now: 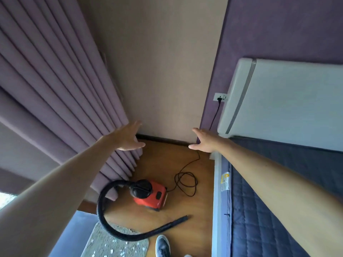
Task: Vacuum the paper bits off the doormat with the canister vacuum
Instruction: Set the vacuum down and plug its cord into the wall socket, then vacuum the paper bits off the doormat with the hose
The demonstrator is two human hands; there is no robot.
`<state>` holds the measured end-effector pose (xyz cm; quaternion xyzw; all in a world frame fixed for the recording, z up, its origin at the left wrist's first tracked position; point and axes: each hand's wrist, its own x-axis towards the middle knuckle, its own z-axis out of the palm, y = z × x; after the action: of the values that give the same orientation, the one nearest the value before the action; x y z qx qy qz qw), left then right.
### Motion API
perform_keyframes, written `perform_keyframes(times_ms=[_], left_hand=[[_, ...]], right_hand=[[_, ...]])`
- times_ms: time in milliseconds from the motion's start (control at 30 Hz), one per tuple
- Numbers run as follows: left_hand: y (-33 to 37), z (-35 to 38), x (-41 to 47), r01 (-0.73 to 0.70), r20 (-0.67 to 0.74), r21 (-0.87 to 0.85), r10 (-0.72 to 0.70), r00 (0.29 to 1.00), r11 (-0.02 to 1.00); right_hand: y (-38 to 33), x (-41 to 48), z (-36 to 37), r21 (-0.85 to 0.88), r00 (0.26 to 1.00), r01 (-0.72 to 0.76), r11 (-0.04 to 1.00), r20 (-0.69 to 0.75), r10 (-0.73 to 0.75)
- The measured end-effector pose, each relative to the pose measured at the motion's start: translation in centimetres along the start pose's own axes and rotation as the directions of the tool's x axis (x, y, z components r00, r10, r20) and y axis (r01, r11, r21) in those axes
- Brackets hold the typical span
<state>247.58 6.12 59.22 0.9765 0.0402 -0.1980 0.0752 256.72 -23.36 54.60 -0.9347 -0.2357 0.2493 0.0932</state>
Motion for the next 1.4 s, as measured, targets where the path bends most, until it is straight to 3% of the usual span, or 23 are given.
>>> perform_keyframes(times_ms=[200,333,500,933,1100,1400], left_hand=[[-0.6,5.7,-0.1,0.027,0.057,-0.049,-0.024,0.998,0.998],[-1.9,10.7,0.8,-0.028,0.123,-0.09,0.039,0.992,0.996],[-3.5,18.2,2.0,-0.063,0.207,-0.027,0.067,0.976,0.998],[-8.4,34.5,2.4,-0.117,0.472,0.008,0.099,0.876,0.993],[-10.0,39.2,3.4,-0.134,0.501,0.007,0.112,0.858,0.991],[-11.3,48.8,7.3,-0.066,0.526,-0.037,0.076,0.847,0.997]], right_hand=[[0.5,-0.1,6.8,0.003,0.996,-0.033,0.999,0.083,0.033],[0.3,0.1,11.3,0.018,0.986,-0.056,0.998,0.161,0.052],[-0.5,0.8,17.2,0.039,0.961,-0.109,0.993,0.26,0.095],[-2.5,3.4,31.3,0.244,0.917,-0.264,0.933,0.363,0.165],[-2.0,4.7,36.8,0.264,0.894,-0.322,0.909,0.4,0.201],[1.8,8.0,46.8,0.216,0.869,-0.288,0.933,0.468,0.16]])
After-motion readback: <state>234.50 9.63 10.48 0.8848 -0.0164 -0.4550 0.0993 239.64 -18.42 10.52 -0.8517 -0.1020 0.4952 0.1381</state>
